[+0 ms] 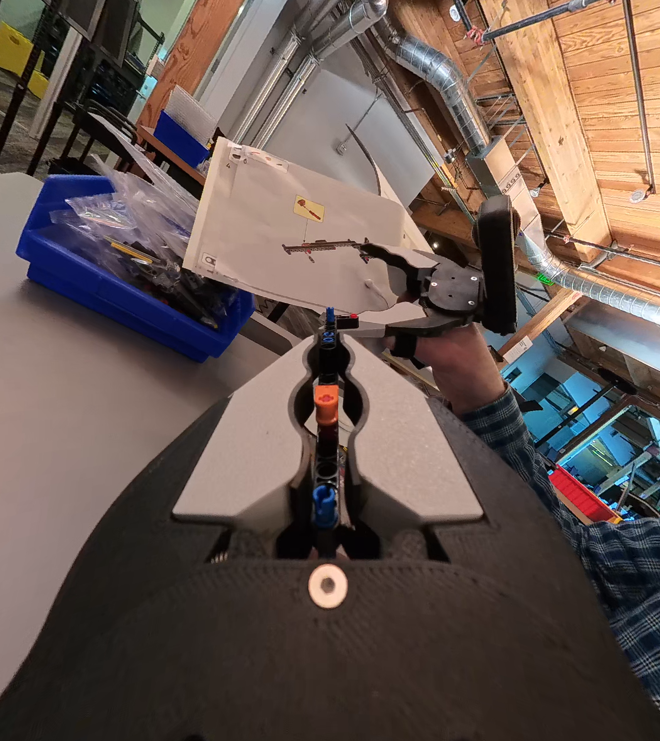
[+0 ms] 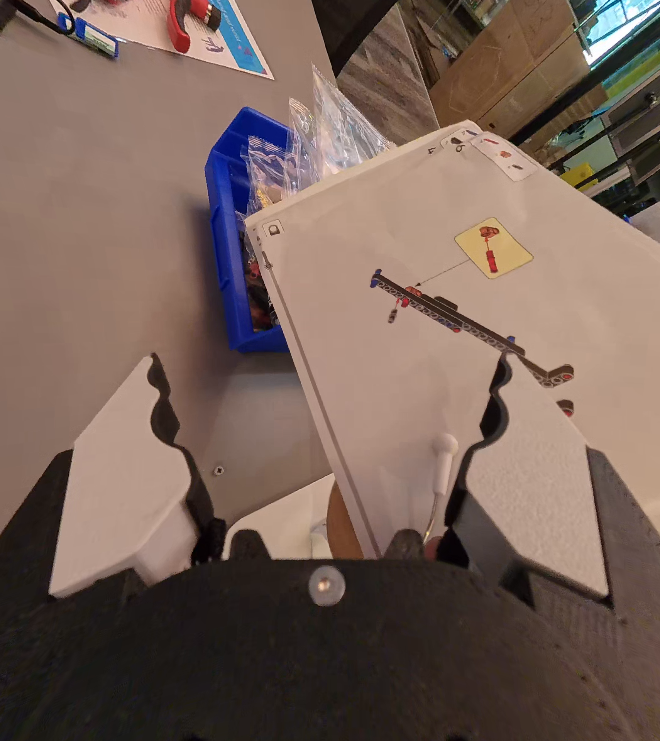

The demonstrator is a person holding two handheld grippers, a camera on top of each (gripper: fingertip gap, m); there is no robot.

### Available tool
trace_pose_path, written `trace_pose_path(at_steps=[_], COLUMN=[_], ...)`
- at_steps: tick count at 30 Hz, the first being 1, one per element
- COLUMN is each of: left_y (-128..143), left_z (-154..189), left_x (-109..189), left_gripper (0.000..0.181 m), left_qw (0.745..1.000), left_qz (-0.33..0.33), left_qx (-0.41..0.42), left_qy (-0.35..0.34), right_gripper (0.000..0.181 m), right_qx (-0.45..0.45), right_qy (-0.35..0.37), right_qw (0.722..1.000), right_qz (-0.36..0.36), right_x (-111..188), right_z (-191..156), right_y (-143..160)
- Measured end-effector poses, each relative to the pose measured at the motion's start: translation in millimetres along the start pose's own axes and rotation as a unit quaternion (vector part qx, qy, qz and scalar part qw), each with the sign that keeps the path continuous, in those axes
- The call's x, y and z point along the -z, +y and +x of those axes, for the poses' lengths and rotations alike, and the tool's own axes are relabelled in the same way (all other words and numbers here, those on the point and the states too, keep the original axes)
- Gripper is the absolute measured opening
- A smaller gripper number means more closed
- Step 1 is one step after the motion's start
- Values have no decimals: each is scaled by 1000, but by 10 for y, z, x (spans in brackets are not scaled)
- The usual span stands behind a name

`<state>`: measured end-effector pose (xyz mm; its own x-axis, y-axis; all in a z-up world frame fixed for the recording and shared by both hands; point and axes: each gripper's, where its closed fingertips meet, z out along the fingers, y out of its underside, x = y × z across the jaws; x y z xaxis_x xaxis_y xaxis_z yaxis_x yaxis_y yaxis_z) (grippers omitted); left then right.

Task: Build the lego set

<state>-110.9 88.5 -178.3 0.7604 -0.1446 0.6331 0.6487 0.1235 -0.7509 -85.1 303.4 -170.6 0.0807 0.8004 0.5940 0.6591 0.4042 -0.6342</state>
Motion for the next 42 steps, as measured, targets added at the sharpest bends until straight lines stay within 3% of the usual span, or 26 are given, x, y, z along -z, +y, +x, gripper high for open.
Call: trace_pose_path(at_steps=[8, 42], left_y=[-3, -9], left_z=[-18, -57], left_x=[10, 17], left_gripper=[5, 5], left_qw=[1000, 1000], left_qz=[0, -2], left_qx=[1, 2], left_qy=[-1, -4], right_gripper=[153, 150], right_qx=[9, 22], right_qy=[5, -2], right_qw=[1000, 999], right_qz=[-28, -37], right_x=[-151, -159], right_z=[17, -62], right_y=[63, 16])
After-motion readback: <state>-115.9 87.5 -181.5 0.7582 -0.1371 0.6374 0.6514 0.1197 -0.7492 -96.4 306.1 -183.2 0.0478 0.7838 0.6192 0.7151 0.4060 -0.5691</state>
